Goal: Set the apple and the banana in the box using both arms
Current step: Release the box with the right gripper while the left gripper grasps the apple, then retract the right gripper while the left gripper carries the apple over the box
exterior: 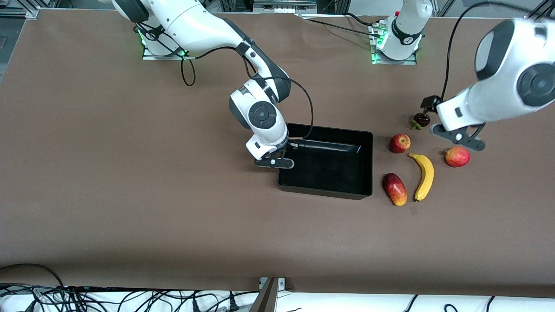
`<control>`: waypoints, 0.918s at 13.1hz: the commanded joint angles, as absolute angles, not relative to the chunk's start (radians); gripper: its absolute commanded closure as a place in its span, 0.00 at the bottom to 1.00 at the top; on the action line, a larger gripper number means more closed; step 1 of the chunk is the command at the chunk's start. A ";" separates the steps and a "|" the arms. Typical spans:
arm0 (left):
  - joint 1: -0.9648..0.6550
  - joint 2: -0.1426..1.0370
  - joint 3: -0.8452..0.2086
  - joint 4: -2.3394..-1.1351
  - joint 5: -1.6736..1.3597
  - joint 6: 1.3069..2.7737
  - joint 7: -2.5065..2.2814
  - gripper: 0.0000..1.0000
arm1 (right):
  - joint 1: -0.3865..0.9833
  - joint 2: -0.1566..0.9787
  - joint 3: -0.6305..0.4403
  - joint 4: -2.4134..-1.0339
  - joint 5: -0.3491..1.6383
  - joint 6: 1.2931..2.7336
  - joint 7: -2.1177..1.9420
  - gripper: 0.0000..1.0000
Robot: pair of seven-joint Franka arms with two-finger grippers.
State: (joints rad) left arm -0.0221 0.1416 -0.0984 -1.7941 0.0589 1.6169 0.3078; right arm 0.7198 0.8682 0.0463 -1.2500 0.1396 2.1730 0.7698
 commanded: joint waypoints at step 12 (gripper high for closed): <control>0.009 0.248 -0.100 -2.345 0.048 2.523 0.515 0.00 | 0.516 0.554 -0.095 -1.232 0.163 1.797 0.458 0.00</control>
